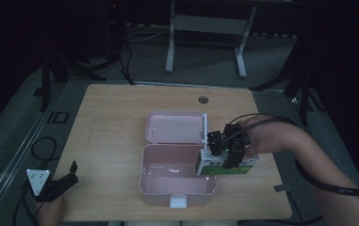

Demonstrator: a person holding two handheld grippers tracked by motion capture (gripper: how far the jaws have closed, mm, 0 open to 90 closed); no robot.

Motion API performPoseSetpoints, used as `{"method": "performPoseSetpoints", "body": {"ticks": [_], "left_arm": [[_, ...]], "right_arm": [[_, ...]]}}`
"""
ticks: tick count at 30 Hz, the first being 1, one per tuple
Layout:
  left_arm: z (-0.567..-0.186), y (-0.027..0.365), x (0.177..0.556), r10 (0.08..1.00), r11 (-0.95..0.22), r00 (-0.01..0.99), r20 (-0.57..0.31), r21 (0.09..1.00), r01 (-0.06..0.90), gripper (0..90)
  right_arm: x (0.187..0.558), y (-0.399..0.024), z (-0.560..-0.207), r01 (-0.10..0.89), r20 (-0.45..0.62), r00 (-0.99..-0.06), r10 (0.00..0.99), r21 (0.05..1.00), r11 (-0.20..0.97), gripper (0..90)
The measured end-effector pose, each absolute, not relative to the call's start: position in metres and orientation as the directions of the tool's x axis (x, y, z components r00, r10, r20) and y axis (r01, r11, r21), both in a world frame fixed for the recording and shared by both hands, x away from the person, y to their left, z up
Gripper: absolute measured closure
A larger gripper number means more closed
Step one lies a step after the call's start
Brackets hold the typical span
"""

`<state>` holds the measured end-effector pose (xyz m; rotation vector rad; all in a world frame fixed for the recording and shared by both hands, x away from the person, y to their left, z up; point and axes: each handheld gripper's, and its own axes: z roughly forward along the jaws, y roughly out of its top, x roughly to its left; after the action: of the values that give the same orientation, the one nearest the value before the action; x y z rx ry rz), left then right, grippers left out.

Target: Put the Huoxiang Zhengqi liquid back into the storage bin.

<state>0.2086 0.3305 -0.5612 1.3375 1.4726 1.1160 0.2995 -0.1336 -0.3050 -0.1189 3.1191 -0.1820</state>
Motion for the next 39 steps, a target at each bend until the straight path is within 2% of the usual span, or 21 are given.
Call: {"method": "performPoseSetpoints", "body": {"ticks": [13, 25, 39], "left_arm": [[-0.561, 0.331, 0.208, 0.997, 0.043, -0.079, -0.023, 0.967, 0.249, 2.0], [-0.561, 0.332, 0.208, 0.997, 0.042, -0.076, -0.024, 0.967, 0.25, 2.0], [-0.561, 0.333, 0.208, 0.996, 0.058, -0.079, -0.04, 0.968, 0.242, 2.0]], "right_arm": [[0.294, -0.09, -0.308, -0.126, 0.012, -0.992, -0.126, -0.112, 0.986, 63.1], [0.294, -0.055, -0.327, -0.147, 0.031, -0.989, -0.144, -0.104, 0.984, 63.1], [0.293, -0.039, -0.356, -0.153, 0.019, -0.988, -0.152, -0.091, 0.984, 63.1]]}}
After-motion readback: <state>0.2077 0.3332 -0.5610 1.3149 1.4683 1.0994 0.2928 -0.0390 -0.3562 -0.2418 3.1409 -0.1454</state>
